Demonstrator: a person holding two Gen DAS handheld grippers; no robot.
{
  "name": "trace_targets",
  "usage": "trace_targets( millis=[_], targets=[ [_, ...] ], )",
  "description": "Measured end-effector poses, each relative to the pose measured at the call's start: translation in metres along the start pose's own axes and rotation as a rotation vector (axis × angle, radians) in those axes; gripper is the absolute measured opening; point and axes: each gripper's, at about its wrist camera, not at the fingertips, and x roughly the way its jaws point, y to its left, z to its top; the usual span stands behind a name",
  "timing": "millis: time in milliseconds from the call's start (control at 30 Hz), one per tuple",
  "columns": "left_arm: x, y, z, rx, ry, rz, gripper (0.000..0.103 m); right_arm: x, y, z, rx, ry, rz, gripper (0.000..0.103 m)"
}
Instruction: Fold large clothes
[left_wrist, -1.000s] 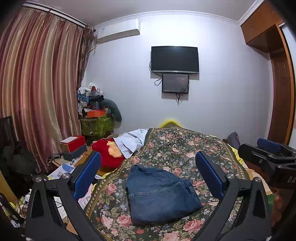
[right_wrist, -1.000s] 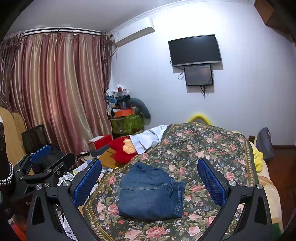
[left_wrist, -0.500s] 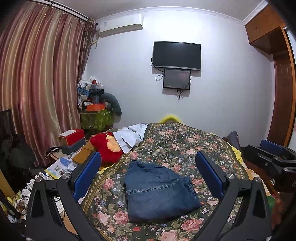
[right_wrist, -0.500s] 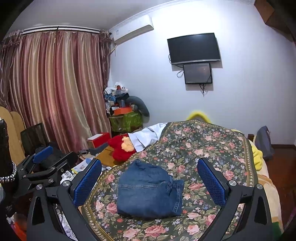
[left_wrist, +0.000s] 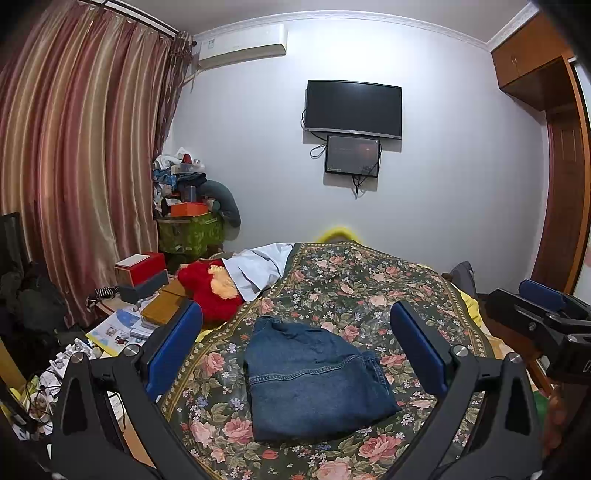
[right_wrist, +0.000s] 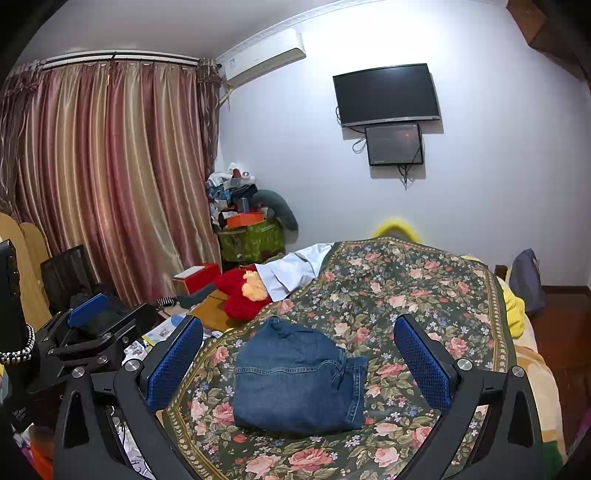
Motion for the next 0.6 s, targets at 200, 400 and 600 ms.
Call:
trace_targets(
  millis=[200, 400, 600],
  targets=[
    [-0.0001, -0.0003, 0.0014, -0.01, 0.0, -0.021, 0.103, -0.0001, -0.0001, -0.0005, 0.001, 0.001, 0.0, 0.103],
    [-0.0008, -0.0001, 0.0016, -0.003, -0.003, -0.039, 0.103, 0.0003, 0.0004, -0.0004, 0.003, -0.003, -0.005, 0.103],
    [-0.0032, -0.0063, 0.0003, 0.022, -0.007, -0.051, 0.103, 0.0006, -0.0002, -0.0006, 0.01, -0.005, -0.011, 0.103]
  ],
)
